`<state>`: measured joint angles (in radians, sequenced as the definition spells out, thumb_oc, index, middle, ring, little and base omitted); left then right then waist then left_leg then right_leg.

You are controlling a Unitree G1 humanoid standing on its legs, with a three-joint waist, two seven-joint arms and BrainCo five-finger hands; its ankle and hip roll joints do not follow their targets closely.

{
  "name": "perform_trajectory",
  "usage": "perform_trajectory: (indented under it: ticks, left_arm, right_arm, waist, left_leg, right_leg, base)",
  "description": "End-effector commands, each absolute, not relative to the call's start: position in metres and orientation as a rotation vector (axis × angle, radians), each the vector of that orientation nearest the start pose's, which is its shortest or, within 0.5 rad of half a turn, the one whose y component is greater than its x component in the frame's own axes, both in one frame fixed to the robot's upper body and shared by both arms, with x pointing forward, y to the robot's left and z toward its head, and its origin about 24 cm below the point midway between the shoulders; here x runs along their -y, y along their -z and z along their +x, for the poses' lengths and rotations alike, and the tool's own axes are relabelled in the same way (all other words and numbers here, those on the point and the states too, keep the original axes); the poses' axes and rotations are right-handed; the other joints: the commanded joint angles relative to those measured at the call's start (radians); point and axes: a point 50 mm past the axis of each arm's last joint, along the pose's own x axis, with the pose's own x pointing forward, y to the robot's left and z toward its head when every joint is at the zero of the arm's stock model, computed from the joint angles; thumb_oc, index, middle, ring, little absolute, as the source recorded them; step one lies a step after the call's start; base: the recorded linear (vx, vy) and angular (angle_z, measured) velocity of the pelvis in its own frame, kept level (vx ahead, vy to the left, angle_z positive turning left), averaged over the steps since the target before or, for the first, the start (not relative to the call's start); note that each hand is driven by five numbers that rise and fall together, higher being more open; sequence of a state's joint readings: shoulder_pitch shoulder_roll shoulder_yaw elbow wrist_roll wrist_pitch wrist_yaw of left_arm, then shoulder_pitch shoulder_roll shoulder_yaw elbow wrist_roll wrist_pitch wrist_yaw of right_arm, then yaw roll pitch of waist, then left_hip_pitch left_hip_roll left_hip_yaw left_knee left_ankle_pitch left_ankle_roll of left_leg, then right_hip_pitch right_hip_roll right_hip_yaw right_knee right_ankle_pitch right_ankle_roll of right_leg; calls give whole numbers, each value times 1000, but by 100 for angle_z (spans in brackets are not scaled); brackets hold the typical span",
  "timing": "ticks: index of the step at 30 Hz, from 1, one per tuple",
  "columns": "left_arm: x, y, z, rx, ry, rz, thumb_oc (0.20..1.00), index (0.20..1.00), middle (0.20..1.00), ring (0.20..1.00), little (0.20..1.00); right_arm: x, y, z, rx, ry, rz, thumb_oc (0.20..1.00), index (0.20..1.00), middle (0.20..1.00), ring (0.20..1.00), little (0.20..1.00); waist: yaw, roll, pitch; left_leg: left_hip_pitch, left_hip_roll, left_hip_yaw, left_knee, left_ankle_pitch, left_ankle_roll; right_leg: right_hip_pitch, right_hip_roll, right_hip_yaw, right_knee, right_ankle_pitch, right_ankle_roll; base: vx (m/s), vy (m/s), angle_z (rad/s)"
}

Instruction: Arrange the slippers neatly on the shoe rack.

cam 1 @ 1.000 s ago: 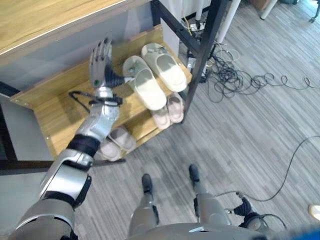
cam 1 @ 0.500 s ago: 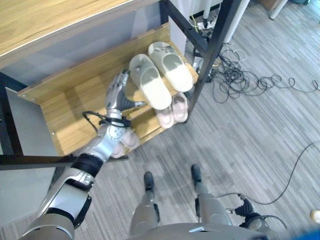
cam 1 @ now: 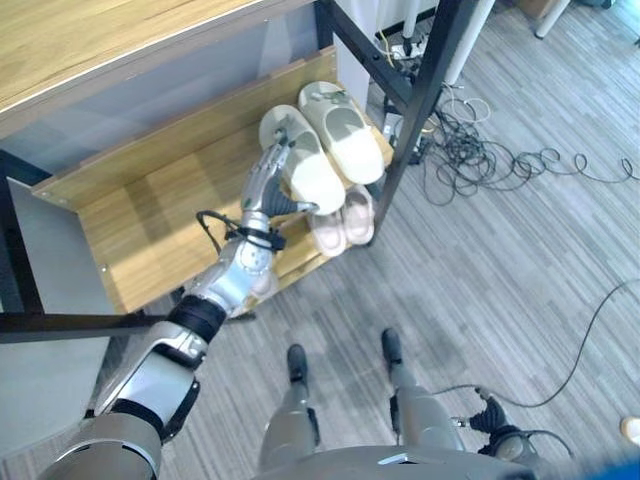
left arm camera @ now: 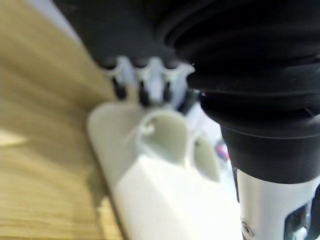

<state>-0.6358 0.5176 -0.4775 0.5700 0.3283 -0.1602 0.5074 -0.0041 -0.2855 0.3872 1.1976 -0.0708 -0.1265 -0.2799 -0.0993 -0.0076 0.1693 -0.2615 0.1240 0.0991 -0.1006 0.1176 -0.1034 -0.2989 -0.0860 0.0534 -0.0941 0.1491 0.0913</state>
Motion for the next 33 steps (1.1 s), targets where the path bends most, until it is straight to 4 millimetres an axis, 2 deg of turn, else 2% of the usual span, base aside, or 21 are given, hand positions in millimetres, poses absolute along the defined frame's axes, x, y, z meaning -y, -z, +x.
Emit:
perform_trajectory:
  ticks: [1, 4, 6, 7, 8, 9, 10, 15, 18, 19, 21, 22, 23, 25, 26, 27, 29, 30, 31, 33]
  left_arm:
    - [-167, -151, 372, 519, -139, 1061, 1000, 1000, 1000, 1000, 1000]
    - [-173, -154, 373, 516, -165, 1079, 1000, 1000, 1000, 1000, 1000]
    - [-187, -164, 370, 537, -239, 1055, 1000, 1000, 1000, 1000, 1000]
    - [-195, -171, 359, 582, -282, 961, 1000, 1000, 1000, 1000, 1000]
    - [-196, -170, 358, 580, -283, 961, 1000, 1000, 1000, 1000, 1000]
    - [-202, -170, 341, 631, -288, 923, 1000, 1000, 1000, 1000, 1000]
    - [-203, -170, 340, 628, -289, 923, 1000, 1000, 1000, 1000, 1000]
    - [-216, -141, 282, 619, -207, 799, 1000, 1000, 1000, 1000, 1000]
    - [-216, -123, 257, 557, -77, 796, 1000, 1000, 1000, 1000, 1000]
    - [-216, -123, 255, 554, -76, 796, 1000, 1000, 1000, 1000, 1000]
    - [-210, -94, 228, 396, 133, 681, 1000, 1000, 1000, 1000, 1000]
    - [-210, -94, 228, 395, 135, 679, 1000, 1000, 1000, 1000, 1000]
    - [-211, -70, 213, 237, 282, 626, 1000, 1000, 1000, 1000, 1000]
    - [-211, -70, 213, 235, 284, 624, 1000, 1000, 1000, 1000, 1000]
    - [-216, -56, 206, 147, 343, 647, 1000, 1000, 1000, 1000, 1000]
    - [-216, -56, 206, 146, 346, 647, 1000, 1000, 1000, 1000, 1000]
    - [-225, -40, 196, 37, 358, 625, 1000, 1000, 1000, 1000, 1000]
    - [-231, -24, 188, -66, 350, 574, 1000, 1000, 1000, 1000, 1000]
    - [-240, 2, 175, -217, 348, 548, 1000, 1000, 1000, 1000, 1000]
    - [-250, 31, 159, -369, 358, 591, 1000, 1000, 1000, 1000, 1000]
  right_arm:
    - [263, 139, 124, -979, 80, -717, 1000, 1000, 1000, 1000, 1000]
    - [264, 139, 123, -980, 85, -714, 1000, 1000, 1000, 1000, 1000]
    - [263, 140, 120, -991, 88, -697, 1000, 1000, 1000, 1000, 1000]
    - [260, 141, 124, -993, 127, -641, 1000, 1000, 1000, 1000, 1000]
    - [260, 141, 123, -993, 126, -643, 1000, 1000, 1000, 1000, 1000]
    - [262, 141, 121, -1004, 197, -569, 1000, 1000, 1000, 1000, 1000]
    - [262, 141, 120, -1005, 195, -571, 1000, 1000, 1000, 1000, 1000]
    - [259, 149, 103, -1076, 231, -506, 1000, 1000, 1000, 1000, 1000]
    - [262, 152, 87, -1127, 247, -492, 1000, 1000, 1000, 1000, 1000]
    - [262, 152, 86, -1130, 244, -492, 1000, 1000, 1000, 1000, 1000]
    - [268, 153, 72, -1176, 280, -468, 1000, 1000, 1000, 1000, 1000]
    - [268, 154, 71, -1177, 280, -468, 1000, 1000, 1000, 1000, 1000]
    - [274, 153, 65, -1197, 308, -457, 1000, 1000, 1000, 1000, 1000]
    - [274, 153, 65, -1198, 307, -456, 1000, 1000, 1000, 1000, 1000]
    - [276, 153, 63, -1211, 318, -442, 1000, 1000, 1000, 1000, 1000]
    - [275, 153, 62, -1213, 318, -439, 1000, 1000, 1000, 1000, 1000]
    - [276, 153, 61, -1220, 320, -432, 1000, 1000, 1000, 1000, 1000]
    - [275, 154, 59, -1226, 321, -420, 1000, 1000, 1000, 1000, 1000]
    - [275, 154, 61, -1221, 319, -412, 1000, 1000, 1000, 1000, 1000]
    - [274, 155, 58, -1232, 309, -403, 1000, 1000, 1000, 1000, 1000]
  waist:
    - [-3, 75, 19]
    - [-2, 73, 14]
    - [3, 69, -2]
    - [16, 67, -9]
    - [14, 67, -9]
    - [28, 66, -9]
    - [25, 66, -9]
    - [71, 69, -15]
    - [85, 71, -12]
    - [83, 71, -13]
    - [100, 74, -21]
    - [100, 74, -21]
    - [108, 76, -30]
    - [107, 76, -30]
    - [114, 76, -40]
    - [114, 75, -40]
    - [121, 72, -51]
    - [124, 71, -59]
    - [127, 69, -67]
    - [126, 66, -76]
  left_leg:
    - [-21, 20, -1, 13, -35, -2]
    - [-18, 22, -3, 13, -35, -2]
    - [-6, 24, -6, 13, -37, -4]
    - [4, 24, -11, 13, -37, -6]
    - [5, 24, -11, 13, -37, -6]
    - [12, 23, -14, 13, -40, -6]
    - [14, 23, -14, 13, -40, -6]
    - [34, 21, -18, 13, -44, -7]
    - [44, 20, -26, 13, -42, -6]
    - [46, 20, -27, 13, -42, -6]
    - [64, 20, -35, 13, -43, -2]
    - [65, 20, -36, 13, -43, -3]
    - [78, 20, -45, 13, -44, -2]
    - [79, 20, -46, 13, -44, -2]
    - [88, 18, -51, 13, -46, -1]
    - [89, 18, -52, 13, -47, -1]
    - [99, 16, -58, 13, -48, -1]
    - [106, 15, -63, 13, -48, 0]
    - [115, 13, -70, 13, -48, 3]
    - [127, 12, -76, 13, -50, 4]
  right_leg:
    - [-56, -27, -38, 100, -100, 56]
    - [-51, -25, -40, 100, -102, 55]
    - [-36, -23, -45, 99, -107, 54]
    - [-21, -22, -52, 100, -111, 54]
    - [-20, -22, -52, 100, -111, 53]
    - [-6, -22, -58, 98, -116, 52]
    - [-4, -22, -58, 97, -116, 52]
    - [30, -19, -70, 88, -123, 48]
    - [52, -16, -79, 86, -129, 46]
    - [55, -16, -80, 85, -129, 46]
    - [87, -15, -99, 83, -135, 50]
    - [88, -15, -100, 82, -135, 50]
    - [109, -18, -115, 80, -136, 54]
    - [113, -18, -116, 79, -136, 55]
    - [124, -21, -123, 79, -139, 56]
    - [127, -21, -125, 78, -139, 57]
    - [143, -23, -135, 74, -140, 58]
    - [154, -25, -140, 71, -139, 59]
    - [167, -26, -149, 67, -138, 59]
    - [185, -28, -156, 59, -138, 59]
  base:
    - [0, 0, 0]
    - [0, 0, 0]
    - [35, -50, 0]
    - [31, -50, 1]
    - [16, -49, -3]
    - [0, 0, 0]
    - [4, -25, -5]
    - [14, -10, 4]
    - [-2, -15, 18]
    - [-7, -20, 29]
    - [4, -21, 25]
    - [5, -13, 23]
    - [5, -7, 16]
    - [11, -6, 12]
    - [19, -6, 8]
    - [35, -5, 4]
    - [28, 0, 11]
    - [33, -3, 18]
    - [45, -4, 15]
    - [28, 8, 11]
